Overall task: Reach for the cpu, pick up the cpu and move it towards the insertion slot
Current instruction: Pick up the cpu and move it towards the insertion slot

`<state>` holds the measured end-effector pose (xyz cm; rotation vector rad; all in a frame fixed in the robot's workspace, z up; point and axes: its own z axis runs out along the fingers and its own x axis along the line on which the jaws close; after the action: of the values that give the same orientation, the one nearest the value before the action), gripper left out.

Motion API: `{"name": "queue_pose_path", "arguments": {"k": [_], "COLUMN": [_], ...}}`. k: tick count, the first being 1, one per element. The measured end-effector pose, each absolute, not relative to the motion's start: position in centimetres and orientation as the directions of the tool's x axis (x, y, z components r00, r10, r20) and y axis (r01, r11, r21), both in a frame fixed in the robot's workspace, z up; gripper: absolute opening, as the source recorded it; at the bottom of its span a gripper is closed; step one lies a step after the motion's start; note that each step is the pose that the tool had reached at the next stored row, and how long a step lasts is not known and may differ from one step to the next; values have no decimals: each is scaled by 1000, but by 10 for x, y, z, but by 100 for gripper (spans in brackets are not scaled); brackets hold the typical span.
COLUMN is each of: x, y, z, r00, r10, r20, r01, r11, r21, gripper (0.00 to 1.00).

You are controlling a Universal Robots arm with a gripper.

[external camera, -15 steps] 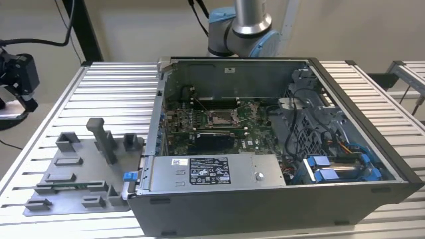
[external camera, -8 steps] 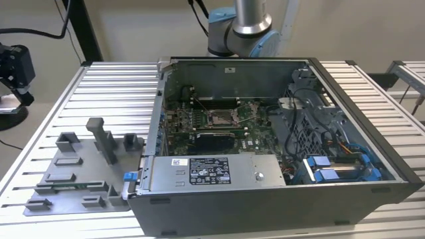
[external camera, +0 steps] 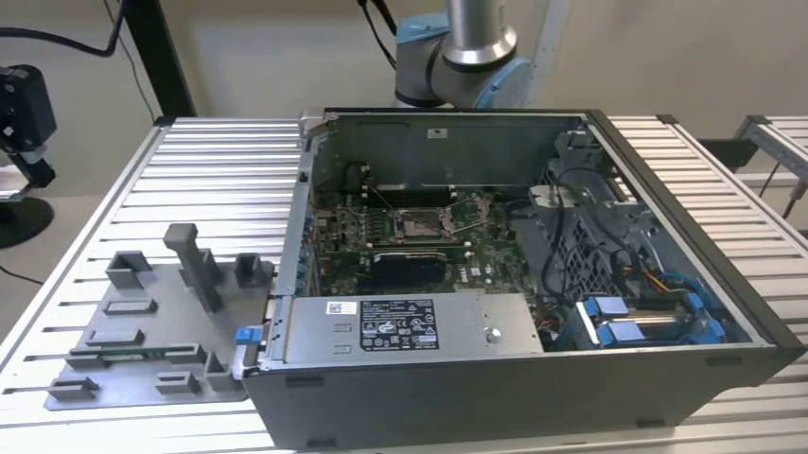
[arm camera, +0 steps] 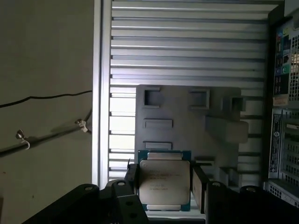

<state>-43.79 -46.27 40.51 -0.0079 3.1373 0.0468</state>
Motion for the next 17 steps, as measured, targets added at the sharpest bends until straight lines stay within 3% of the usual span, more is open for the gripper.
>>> {"name": "queue_pose_path", "arguments": {"k": [17], "x": [-432], "y": [-463], "z": [410], "r00": [-1000], "r10": [-5], "r20": [-5], "r01": [-5], "r11": [1000], "r21": [31], "gripper": [0]}}
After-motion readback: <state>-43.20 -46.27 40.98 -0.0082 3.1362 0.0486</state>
